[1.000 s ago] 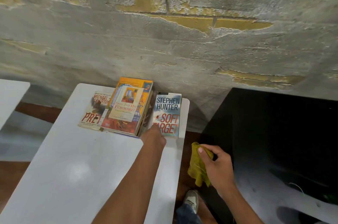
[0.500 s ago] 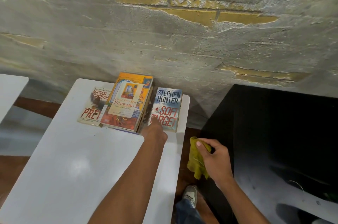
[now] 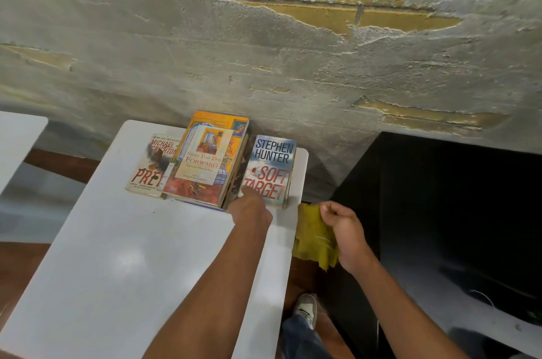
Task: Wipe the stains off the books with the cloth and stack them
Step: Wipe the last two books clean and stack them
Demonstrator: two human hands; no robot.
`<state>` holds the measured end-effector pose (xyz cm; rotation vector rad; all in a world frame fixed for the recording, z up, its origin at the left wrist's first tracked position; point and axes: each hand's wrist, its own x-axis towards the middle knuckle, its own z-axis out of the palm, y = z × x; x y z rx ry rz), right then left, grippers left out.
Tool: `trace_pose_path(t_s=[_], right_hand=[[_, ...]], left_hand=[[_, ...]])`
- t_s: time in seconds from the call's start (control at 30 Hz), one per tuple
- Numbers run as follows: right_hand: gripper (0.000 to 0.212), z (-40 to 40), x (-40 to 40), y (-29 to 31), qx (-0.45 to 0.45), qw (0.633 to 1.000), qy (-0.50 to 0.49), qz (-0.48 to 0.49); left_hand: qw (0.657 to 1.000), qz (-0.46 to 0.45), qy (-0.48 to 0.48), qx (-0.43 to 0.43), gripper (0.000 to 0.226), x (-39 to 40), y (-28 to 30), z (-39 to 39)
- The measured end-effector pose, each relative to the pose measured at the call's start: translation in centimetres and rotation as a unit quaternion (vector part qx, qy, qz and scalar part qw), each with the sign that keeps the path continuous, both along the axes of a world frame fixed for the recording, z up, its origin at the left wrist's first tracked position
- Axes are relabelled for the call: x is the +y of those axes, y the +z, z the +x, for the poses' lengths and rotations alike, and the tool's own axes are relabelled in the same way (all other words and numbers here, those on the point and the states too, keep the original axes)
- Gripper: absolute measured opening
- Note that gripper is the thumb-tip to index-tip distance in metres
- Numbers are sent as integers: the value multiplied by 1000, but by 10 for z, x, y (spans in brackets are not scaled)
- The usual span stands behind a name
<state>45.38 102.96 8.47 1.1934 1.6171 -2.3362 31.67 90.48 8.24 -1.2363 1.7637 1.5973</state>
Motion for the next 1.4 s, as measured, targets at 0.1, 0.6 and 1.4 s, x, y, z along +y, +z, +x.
trace_pose_path(t_s=[0.1, 0.6, 1.4], right_hand=[[23, -7, 3, 0, 11, 994, -32, -105], [49, -21, -4, -26, 9, 977, -15, -210], [37, -47, -17, -34, 19, 975, -6, -221]], left_hand=[[1000, -2, 12, -7, 36, -6, 2, 4], [997, -57, -49, 12, 47, -14, -14, 3], [975, 211, -50, 40, 52, -21, -23, 19]])
